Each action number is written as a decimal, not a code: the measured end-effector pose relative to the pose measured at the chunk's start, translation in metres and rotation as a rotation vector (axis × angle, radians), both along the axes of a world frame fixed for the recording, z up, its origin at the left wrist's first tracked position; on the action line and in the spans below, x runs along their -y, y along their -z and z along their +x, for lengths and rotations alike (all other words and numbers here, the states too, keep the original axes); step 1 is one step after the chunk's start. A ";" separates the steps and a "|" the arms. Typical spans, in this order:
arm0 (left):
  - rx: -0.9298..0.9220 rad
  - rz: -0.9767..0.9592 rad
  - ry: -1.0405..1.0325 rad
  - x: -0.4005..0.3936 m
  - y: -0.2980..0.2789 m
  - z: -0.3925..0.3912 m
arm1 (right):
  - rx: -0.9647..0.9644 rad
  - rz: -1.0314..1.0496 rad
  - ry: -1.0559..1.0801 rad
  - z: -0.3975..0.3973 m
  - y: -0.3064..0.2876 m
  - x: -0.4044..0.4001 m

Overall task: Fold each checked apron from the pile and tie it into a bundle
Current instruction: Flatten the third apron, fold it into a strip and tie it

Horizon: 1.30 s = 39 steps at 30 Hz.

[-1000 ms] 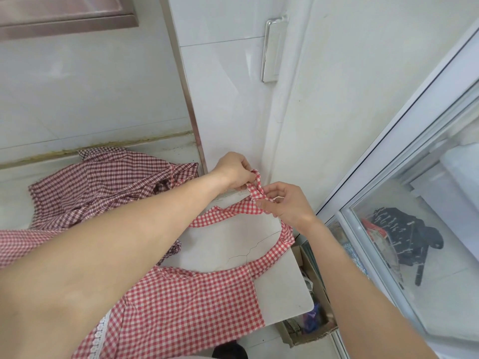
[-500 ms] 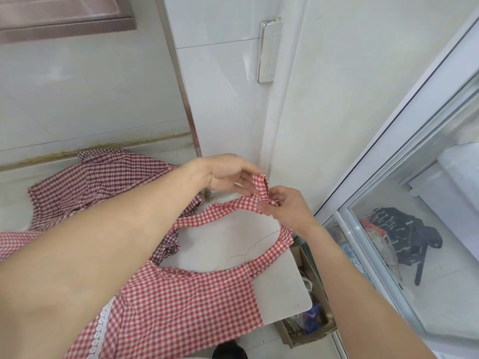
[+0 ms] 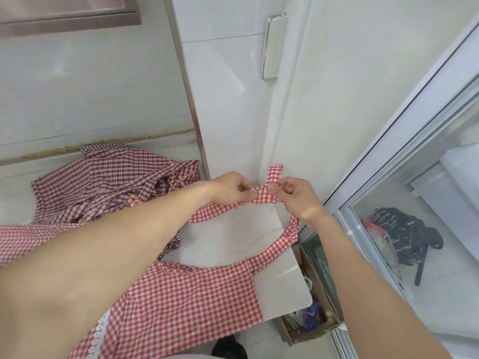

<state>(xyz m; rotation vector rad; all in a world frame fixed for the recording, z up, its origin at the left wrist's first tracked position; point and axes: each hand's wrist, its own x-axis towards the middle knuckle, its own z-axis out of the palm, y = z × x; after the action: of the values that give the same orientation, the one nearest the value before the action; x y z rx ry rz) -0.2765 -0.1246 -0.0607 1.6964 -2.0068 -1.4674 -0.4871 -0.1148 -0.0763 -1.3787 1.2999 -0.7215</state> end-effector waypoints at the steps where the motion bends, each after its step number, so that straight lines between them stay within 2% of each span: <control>1: 0.025 -0.047 -0.029 0.001 0.001 0.003 | 0.003 0.021 -0.042 -0.003 -0.003 0.000; 3: 0.066 -0.078 -0.045 0.002 0.001 0.013 | -0.046 0.039 -0.107 -0.008 -0.004 0.003; 6: 0.145 -0.005 0.056 0.000 -0.004 0.030 | -0.203 -0.035 -0.051 -0.013 0.001 0.011; 10: 0.361 -0.007 0.133 -0.006 0.005 0.056 | -0.293 0.051 -0.223 -0.016 0.005 0.016; 16: 0.473 -0.129 0.056 -0.028 0.027 0.086 | -0.244 0.050 0.042 -0.013 0.020 0.022; 18: 0.485 -0.074 0.039 -0.035 0.033 0.098 | -0.293 0.064 0.062 -0.012 0.029 0.023; 20: 0.469 -0.008 0.013 -0.039 0.038 0.109 | -0.328 0.136 0.043 -0.016 0.031 0.022; 24: 0.412 0.005 -0.097 -0.045 0.041 0.124 | -0.409 0.321 -0.245 -0.028 0.033 0.021; 26: 0.382 -0.008 -0.125 -0.048 0.042 0.129 | -0.388 0.360 -0.327 -0.036 0.033 0.023; 31: 0.259 -0.009 -0.134 -0.051 0.042 0.135 | -0.237 0.363 -0.178 -0.036 0.025 0.027; 35: 0.066 0.026 -0.279 -0.044 0.037 0.128 | -0.185 0.493 -0.250 -0.036 0.017 0.027; 39: 0.063 0.123 -0.177 -0.039 0.025 0.113 | -0.228 0.403 -0.242 -0.029 0.009 0.025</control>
<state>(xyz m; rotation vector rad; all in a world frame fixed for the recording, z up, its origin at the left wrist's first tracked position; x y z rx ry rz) -0.1634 -0.0852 -0.0859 1.9363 -1.7739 -1.5225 -0.5159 -0.1394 -0.0849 -1.2780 1.3363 -0.1274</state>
